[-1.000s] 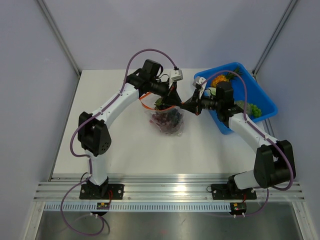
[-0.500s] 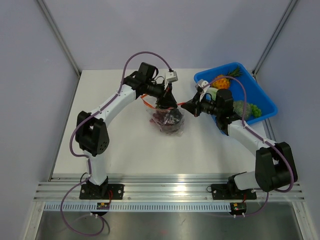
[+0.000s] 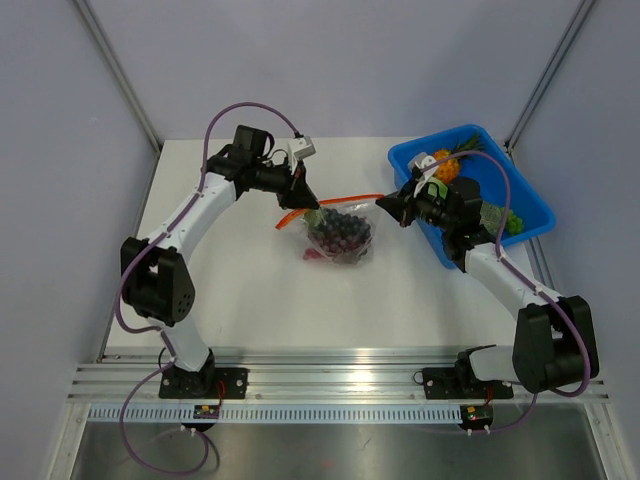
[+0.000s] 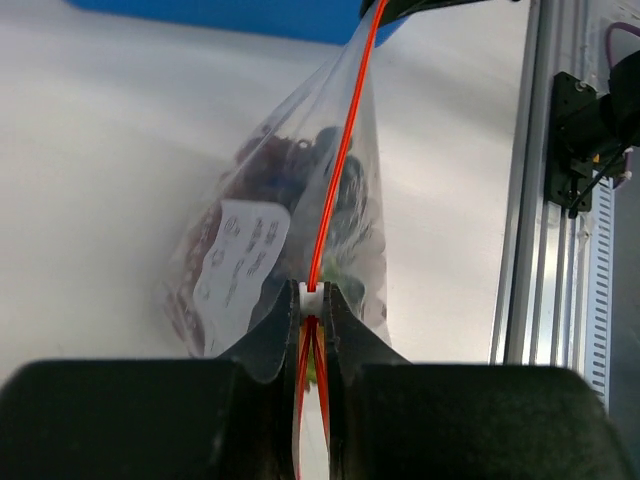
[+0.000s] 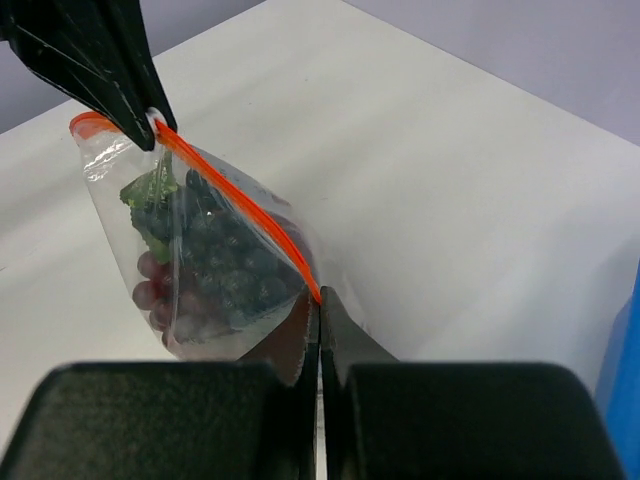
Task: Place the food in the zip-top bag and seal the zipper
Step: Zip the zipper food storage bag at the center of the board, then place the zipper food storage bag at the center of the board.
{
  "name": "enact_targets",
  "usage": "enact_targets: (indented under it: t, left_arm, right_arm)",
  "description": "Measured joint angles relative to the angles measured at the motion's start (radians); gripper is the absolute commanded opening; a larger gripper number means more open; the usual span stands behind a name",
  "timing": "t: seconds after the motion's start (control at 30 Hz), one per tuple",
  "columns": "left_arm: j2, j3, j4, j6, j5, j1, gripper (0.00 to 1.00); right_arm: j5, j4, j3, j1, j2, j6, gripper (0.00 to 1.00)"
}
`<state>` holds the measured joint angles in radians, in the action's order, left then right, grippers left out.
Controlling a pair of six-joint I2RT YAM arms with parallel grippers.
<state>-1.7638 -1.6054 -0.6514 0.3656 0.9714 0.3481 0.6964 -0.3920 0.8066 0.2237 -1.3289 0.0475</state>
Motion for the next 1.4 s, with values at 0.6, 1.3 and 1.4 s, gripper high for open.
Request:
enact_targets:
  t: [0.6,1.3,1.4]
  left_arm:
    - [0.245,0.21,-0.017,-0.035,-0.094,-0.188,0.0]
    - [0.143,0.013,0.078,-0.312,-0.111,-0.223,0.0]
    - [0.068,-0.14,0.106,-0.367,-0.137,-0.229,0.0]
  right_arm:
    - [-0.078,0.011,-0.002,-0.032,0.002,-0.1,0.0]
    - [-0.059,0.068,0.378,-0.04,-0.255,-0.335,0.0]
    - [-0.048,0.099,0.52,-0.042,-0.309,-0.351,0.0]
